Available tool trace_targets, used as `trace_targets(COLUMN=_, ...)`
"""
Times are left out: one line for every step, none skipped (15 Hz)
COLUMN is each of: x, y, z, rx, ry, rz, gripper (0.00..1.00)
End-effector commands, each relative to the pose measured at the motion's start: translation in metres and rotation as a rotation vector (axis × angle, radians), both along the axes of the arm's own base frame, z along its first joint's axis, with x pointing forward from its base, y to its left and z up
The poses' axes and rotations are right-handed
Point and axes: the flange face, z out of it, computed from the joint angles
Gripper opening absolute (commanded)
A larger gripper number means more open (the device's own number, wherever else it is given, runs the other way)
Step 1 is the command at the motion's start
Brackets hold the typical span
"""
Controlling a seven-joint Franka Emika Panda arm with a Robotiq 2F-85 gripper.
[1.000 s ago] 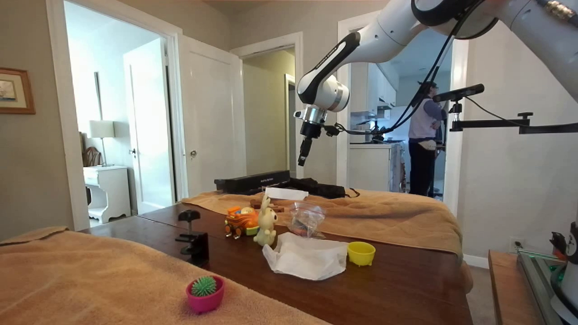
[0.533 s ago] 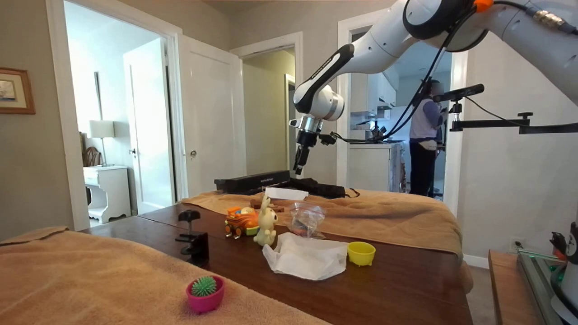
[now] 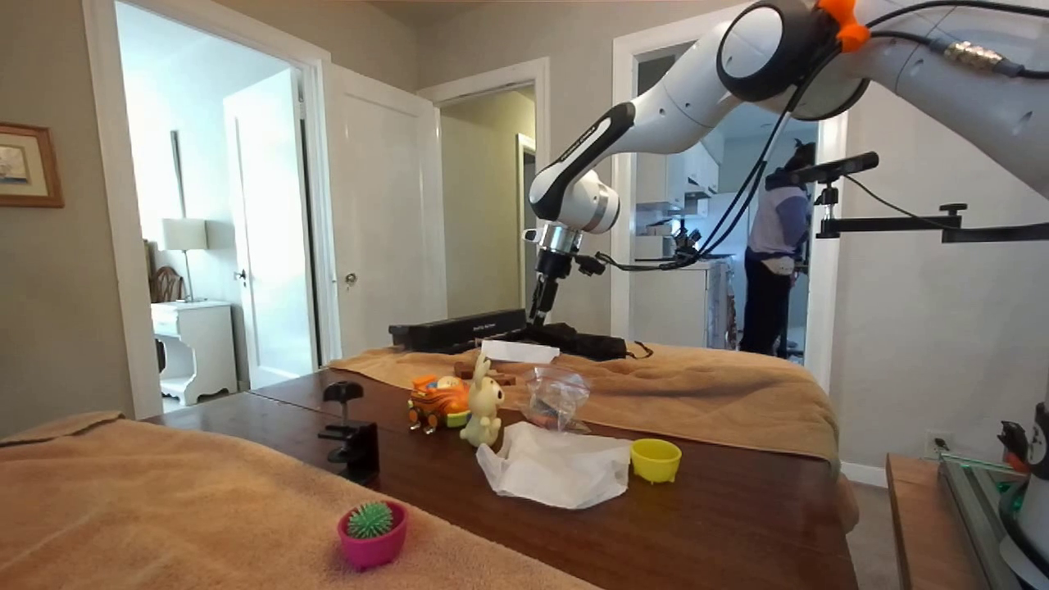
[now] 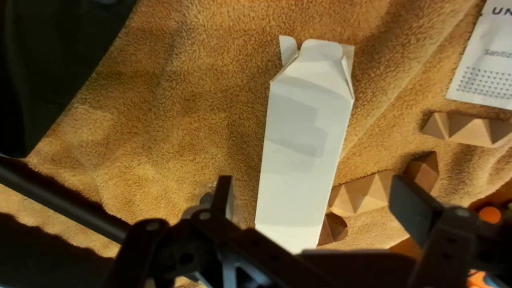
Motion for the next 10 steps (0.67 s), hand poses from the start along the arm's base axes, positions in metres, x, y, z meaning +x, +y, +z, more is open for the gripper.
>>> trace_targets(x=0.009, y=-0.003, z=-0.011, rx=0.017, ry=0.004, rz=0.028, gripper=1.0)
trace_targets(x=0.008, y=-0.002, z=-0.015, rx=0.017, ry=0.012, rz=0.031, gripper=1.0)
trace_targets(x=0.008, y=-0.001, z=-0.018, rx=0.02, ry=0.017, rz=0.032, gripper=1.0)
trace_targets(x=0.007, y=0.0, z=-0.022, rx=0.025, ry=0.025, rz=0.034, gripper=1.0)
trace_targets(x=0.007, y=0.0, z=-0.025, rx=0.028, ry=0.032, rz=0.035, gripper=1.0)
trace_targets(x=0.006, y=0.0, z=-0.028, rx=0.032, ry=0.045, rz=0.039, gripper=1.0)
trace_targets(x=0.005, y=0.001, z=-0.03, rx=0.037, ry=0.055, rz=0.041, gripper=1.0)
trace_targets(x=0.003, y=0.002, z=-0.033, rx=0.038, ry=0.073, rz=0.045, gripper=1.0)
trace_targets(x=0.002, y=0.002, z=-0.034, rx=0.042, ry=0.083, rz=0.048, gripper=1.0)
trace_targets(x=0.002, y=0.002, z=-0.036, rx=0.045, ry=0.094, rz=0.049, gripper=1.0)
